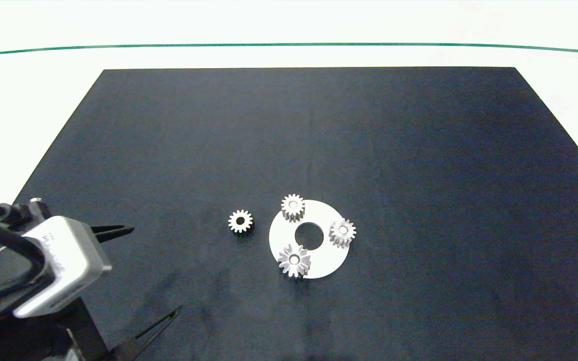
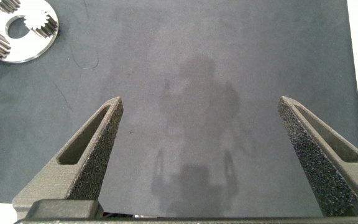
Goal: Remove an incorrectly installed larger gear and replace it with the correct smaller gear
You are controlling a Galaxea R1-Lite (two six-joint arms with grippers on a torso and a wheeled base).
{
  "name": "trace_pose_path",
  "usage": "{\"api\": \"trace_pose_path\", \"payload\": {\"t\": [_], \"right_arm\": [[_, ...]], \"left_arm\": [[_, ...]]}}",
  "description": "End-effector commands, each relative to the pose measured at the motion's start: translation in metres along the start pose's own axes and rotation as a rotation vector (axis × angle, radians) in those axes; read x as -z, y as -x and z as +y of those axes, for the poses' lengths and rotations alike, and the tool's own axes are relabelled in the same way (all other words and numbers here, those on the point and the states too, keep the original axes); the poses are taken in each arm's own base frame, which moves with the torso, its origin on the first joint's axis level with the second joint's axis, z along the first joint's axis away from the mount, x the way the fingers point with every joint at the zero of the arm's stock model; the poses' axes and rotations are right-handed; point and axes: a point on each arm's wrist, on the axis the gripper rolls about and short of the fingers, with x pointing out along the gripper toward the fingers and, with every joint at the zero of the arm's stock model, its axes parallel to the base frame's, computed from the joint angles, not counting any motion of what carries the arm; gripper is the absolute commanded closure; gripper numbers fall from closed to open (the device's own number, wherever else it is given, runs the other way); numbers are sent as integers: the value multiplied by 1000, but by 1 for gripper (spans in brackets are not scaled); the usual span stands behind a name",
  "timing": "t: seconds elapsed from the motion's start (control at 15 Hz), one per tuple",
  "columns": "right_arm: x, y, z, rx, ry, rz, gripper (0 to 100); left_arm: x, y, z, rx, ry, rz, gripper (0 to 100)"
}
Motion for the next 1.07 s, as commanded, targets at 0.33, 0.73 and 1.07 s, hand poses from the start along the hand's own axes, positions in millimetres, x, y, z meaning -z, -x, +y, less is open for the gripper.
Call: {"api": "trace_pose_path", "payload": {"t": [0.33, 0.73, 1.07], "right_arm": [[5, 4, 0, -5, 1, -15, 0], [6, 6, 1, -11, 1, -20, 0], [7, 7, 1, -14, 3, -17, 0]], "left_arm": [[-31, -47, -15, 96, -141, 95, 0], [-50, -67, -25, 141, -186, 136, 0], [-70, -93, -44, 193, -218, 137, 0]]}}
